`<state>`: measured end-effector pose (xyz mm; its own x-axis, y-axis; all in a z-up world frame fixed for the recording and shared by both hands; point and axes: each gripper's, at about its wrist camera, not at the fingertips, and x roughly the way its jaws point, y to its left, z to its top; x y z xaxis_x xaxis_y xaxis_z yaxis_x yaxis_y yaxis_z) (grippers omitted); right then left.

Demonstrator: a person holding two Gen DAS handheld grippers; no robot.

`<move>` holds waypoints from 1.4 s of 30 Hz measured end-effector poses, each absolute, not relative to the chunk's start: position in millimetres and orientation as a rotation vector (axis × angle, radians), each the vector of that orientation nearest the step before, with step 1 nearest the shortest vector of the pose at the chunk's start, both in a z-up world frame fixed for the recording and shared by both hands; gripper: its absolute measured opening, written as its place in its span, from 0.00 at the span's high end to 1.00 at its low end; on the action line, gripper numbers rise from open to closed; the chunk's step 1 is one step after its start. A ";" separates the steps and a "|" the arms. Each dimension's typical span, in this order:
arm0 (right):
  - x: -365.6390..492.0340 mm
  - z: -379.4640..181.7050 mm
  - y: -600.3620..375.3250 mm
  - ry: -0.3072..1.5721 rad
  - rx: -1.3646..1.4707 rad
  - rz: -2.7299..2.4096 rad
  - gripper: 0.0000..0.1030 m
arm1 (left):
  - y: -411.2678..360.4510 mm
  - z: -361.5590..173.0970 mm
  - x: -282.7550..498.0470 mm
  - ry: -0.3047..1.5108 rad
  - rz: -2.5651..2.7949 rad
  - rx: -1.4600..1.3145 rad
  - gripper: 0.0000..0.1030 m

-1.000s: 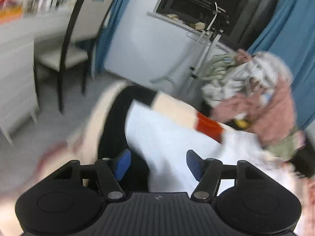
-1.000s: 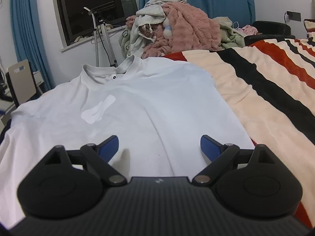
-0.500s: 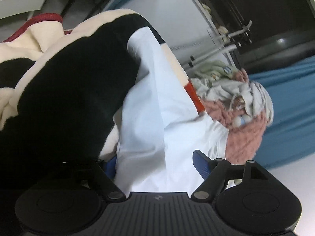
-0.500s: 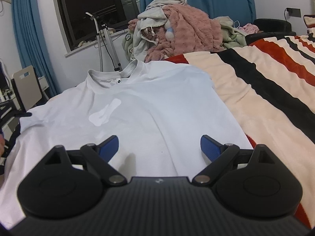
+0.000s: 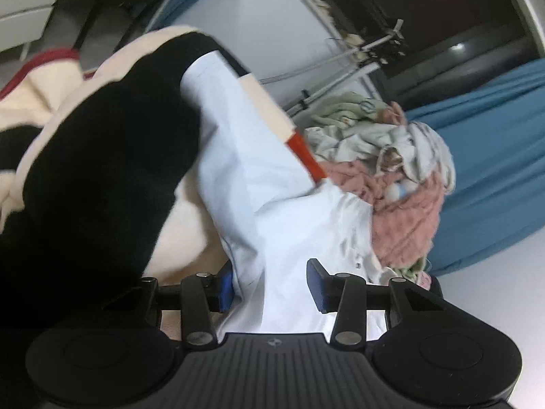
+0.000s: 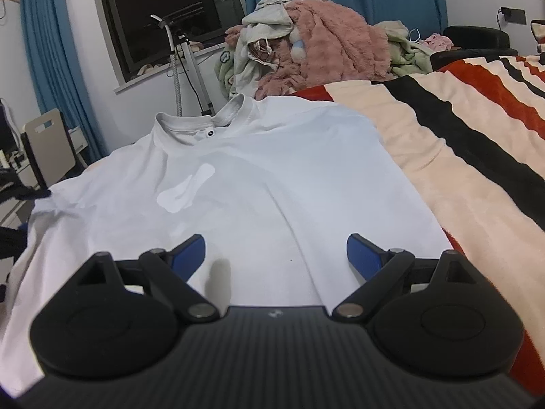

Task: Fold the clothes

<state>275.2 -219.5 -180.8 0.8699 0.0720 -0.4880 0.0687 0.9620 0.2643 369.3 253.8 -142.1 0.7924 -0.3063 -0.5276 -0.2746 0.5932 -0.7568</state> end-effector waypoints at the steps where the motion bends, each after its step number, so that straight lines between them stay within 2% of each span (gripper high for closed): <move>1: 275.3 -181.0 -219.6 0.519 0.280 0.001 0.11 | 253.1 -146.7 374.0 0.684 -0.007 -0.968 0.57; 5: 275.8 -182.0 -220.1 0.524 0.284 -0.002 0.11 | 254.4 -154.8 391.7 0.625 0.047 -1.006 0.63; 7: 276.2 -182.6 -220.5 0.527 0.286 -0.003 0.11 | 256.9 -152.4 395.0 0.556 0.068 -1.025 0.71; 11: 278.1 -184.9 -222.0 0.537 0.302 0.001 0.11 | 270.8 -142.4 393.1 0.502 0.132 -0.989 0.70; 12: 278.6 -185.5 -222.1 0.539 0.302 0.002 0.11 | 274.6 -139.3 392.3 0.504 0.151 -0.969 0.76; 13: 279.2 -186.1 -222.3 0.541 0.302 0.002 0.11 | 278.4 -136.1 391.6 0.505 0.170 -0.950 0.94; 21: 280.1 -186.2 -224.8 0.544 0.314 0.001 0.11 | 308.9 -111.3 385.8 0.517 0.322 -0.793 0.97; 25: 278.8 -183.7 -225.4 0.534 0.310 0.000 0.11 | 311.2 -96.7 385.3 0.551 0.434 -0.517 0.96; 27: 279.1 -182.1 -225.7 0.524 0.301 -0.004 0.11 | 309.0 -90.4 385.3 0.563 0.471 -0.385 0.89; 30: 278.0 -179.9 -225.9 0.505 0.287 -0.005 0.11 | 294.0 -86.5 381.6 0.564 0.437 -0.298 0.74; 32: 276.5 -178.1 -225.9 0.490 0.278 0.000 0.11 | 278.4 -84.0 370.5 0.568 0.395 -0.287 0.56; 34: 275.0 -176.3 -226.0 0.475 0.269 0.004 0.11 | 258.5 -80.8 346.9 0.560 0.340 -0.272 0.51; 38: 267.8 -169.7 -225.5 0.422 0.229 0.013 0.11 | 216.6 -73.6 286.9 0.530 0.233 -0.250 0.31; 40: 262.6 -166.6 -226.7 0.398 0.217 0.023 0.11 | 192.1 -66.8 251.4 0.495 0.184 -0.235 0.30; 42: 256.7 -163.5 -226.8 0.381 0.192 0.023 0.11 | 167.9 -61.2 214.2 0.468 0.149 -0.194 0.22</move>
